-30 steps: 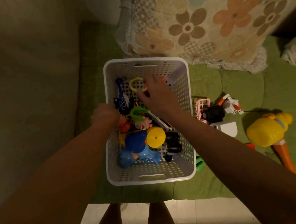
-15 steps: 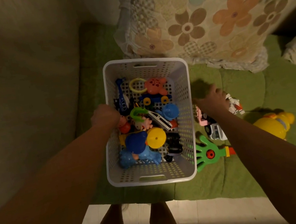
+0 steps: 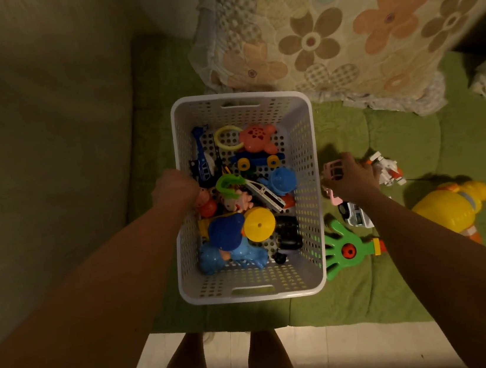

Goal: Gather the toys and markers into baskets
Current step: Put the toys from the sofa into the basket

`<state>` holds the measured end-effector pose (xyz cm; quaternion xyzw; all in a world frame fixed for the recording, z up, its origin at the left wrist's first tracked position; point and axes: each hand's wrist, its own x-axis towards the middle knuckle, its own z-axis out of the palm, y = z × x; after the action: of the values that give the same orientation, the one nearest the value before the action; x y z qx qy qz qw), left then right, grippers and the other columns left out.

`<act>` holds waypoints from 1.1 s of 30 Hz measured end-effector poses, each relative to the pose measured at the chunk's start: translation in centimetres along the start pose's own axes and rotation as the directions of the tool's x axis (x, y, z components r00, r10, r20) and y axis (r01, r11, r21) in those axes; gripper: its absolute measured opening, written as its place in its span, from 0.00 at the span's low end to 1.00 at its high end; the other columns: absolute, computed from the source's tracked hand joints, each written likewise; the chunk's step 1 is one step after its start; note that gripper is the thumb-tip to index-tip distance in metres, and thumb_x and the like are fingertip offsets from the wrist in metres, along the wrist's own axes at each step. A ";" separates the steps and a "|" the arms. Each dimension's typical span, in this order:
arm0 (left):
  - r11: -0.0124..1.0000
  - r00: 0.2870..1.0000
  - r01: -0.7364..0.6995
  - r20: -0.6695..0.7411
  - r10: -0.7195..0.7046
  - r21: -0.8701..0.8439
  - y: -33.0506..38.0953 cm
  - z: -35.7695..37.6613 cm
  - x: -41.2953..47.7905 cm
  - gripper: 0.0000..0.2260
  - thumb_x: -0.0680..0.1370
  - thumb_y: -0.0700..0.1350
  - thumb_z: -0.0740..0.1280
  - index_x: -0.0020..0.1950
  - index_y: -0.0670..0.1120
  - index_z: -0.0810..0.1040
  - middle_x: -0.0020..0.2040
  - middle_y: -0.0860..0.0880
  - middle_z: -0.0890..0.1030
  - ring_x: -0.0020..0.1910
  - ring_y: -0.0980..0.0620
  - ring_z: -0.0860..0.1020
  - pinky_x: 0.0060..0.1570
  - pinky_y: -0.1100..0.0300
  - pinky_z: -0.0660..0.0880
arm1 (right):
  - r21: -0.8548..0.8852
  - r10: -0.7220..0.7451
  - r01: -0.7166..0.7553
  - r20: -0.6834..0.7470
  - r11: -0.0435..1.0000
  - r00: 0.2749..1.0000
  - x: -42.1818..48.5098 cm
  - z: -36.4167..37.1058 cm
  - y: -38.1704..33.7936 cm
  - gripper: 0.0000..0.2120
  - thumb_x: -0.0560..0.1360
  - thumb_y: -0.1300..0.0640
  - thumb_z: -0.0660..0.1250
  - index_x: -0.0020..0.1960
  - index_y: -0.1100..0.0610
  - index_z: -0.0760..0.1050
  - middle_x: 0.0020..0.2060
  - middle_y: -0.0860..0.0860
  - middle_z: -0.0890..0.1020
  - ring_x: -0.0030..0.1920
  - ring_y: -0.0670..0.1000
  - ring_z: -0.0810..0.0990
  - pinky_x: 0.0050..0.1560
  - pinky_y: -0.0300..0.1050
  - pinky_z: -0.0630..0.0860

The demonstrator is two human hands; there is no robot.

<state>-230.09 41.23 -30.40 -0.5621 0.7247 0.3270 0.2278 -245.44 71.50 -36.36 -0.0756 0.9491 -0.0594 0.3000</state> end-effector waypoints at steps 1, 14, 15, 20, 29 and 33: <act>1.000 1.000 0.004 -0.004 -0.004 0.006 0.0 0.0 -0.1 0.12 0.76 0.41 0.68 0.56 0.35 0.76 0.56 0.39 0.79 0.54 0.43 0.79 0.42 0.57 0.72 | 0.015 -0.020 0.020 -0.015 1.000 1.000 -0.1 -0.1 0.1 0.33 0.73 0.41 0.68 0.73 0.52 0.61 0.64 0.59 0.75 0.71 0.62 0.64 0.75 0.61 0.48; 0.999 0.999 -0.036 0.023 0.035 0.035 0.2 -0.6 -1.2 0.13 0.77 0.39 0.66 0.59 0.34 0.74 0.58 0.38 0.77 0.56 0.41 0.77 0.45 0.56 0.72 | 0.728 -0.047 0.136 -0.141 0.672 0.989 -1.6 -4.9 -2.5 0.20 0.77 0.43 0.61 0.67 0.45 0.64 0.57 0.54 0.79 0.50 0.53 0.84 0.50 0.63 0.81; 0.998 0.999 -0.036 0.024 0.035 0.044 0.2 -0.7 -1.3 0.13 0.76 0.39 0.66 0.58 0.34 0.74 0.58 0.38 0.77 0.56 0.41 0.77 0.45 0.55 0.72 | 0.749 -0.029 0.141 -0.160 0.648 0.987 -1.7 -5.3 -3.0 0.20 0.77 0.43 0.61 0.67 0.46 0.64 0.57 0.54 0.79 0.50 0.54 0.84 0.51 0.63 0.80; 0.998 0.998 -0.045 0.038 0.044 0.043 0.3 -0.8 -1.6 0.15 0.76 0.38 0.67 0.61 0.33 0.73 0.60 0.37 0.76 0.59 0.40 0.76 0.49 0.54 0.73 | 0.743 -0.009 0.235 -0.295 0.626 0.956 -2.1 -7.6 -5.4 0.24 0.79 0.44 0.59 0.71 0.51 0.62 0.61 0.55 0.79 0.54 0.51 0.82 0.55 0.56 0.80; 0.998 0.998 -0.062 0.020 0.062 0.012 -0.1 -0.7 -1.3 0.11 0.79 0.39 0.62 0.57 0.34 0.74 0.57 0.38 0.77 0.56 0.41 0.77 0.46 0.56 0.73 | 0.603 -0.306 0.496 -0.395 0.625 0.866 -4.6 -10.0 -13.1 0.25 0.79 0.52 0.65 0.73 0.55 0.62 0.63 0.55 0.73 0.44 0.38 0.79 0.36 0.30 0.78; 0.997 0.997 -0.074 0.025 0.075 -0.014 -0.4 -0.7 -1.0 0.09 0.78 0.40 0.62 0.53 0.35 0.75 0.55 0.38 0.78 0.54 0.41 0.78 0.46 0.56 0.73 | 0.414 -0.526 0.529 -0.132 0.741 0.840 -4.3 -6.9 -15.3 0.30 0.74 0.41 0.68 0.70 0.53 0.63 0.59 0.53 0.77 0.49 0.50 0.82 0.46 0.51 0.82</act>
<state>-229.43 41.36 -29.28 -0.5318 0.7401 0.3472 0.2211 -244.36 57.74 -25.90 -0.2718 0.8519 -0.3518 0.2767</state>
